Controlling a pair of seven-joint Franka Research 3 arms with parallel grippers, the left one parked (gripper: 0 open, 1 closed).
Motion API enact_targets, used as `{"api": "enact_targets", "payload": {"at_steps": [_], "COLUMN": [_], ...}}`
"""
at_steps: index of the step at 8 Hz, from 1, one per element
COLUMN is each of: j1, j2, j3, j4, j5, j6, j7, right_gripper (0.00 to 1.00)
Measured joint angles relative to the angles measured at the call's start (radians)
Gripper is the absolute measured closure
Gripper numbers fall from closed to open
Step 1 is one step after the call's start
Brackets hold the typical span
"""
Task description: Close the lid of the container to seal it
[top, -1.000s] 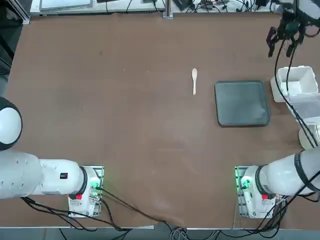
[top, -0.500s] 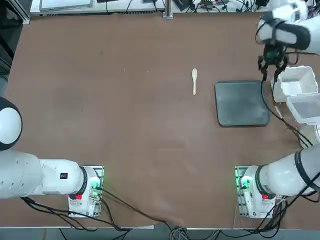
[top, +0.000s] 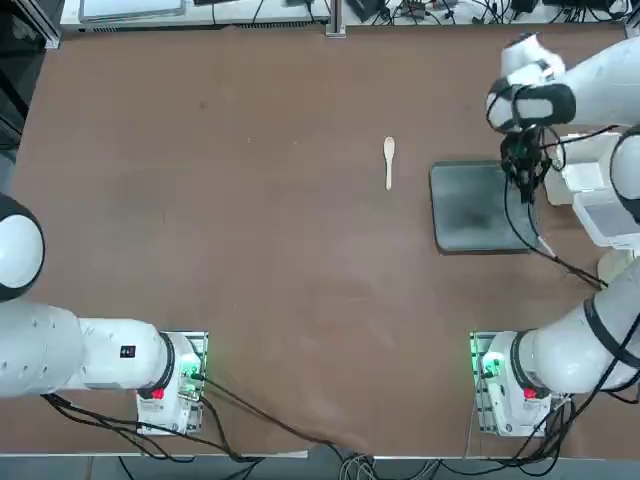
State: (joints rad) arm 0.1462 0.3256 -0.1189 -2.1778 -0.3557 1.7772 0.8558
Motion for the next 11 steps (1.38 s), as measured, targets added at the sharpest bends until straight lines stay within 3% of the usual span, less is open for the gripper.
{"api": "enact_targets", "payload": {"at_steps": [3, 7, 11], "j1": [-0.009, 0.104, 0.106], "j2": [0.006, 0.027, 0.048], "j3": [-0.005, 0.002, -0.004], "j4": [-0.074, -0.139, -0.224], "j5": [-0.128, -0.302, -0.373], "j6": [0.018, -0.066, -0.091], "j7": [0.12, 0.34, 0.505], "right_gripper": [0.98, 0.98, 0.98]}}
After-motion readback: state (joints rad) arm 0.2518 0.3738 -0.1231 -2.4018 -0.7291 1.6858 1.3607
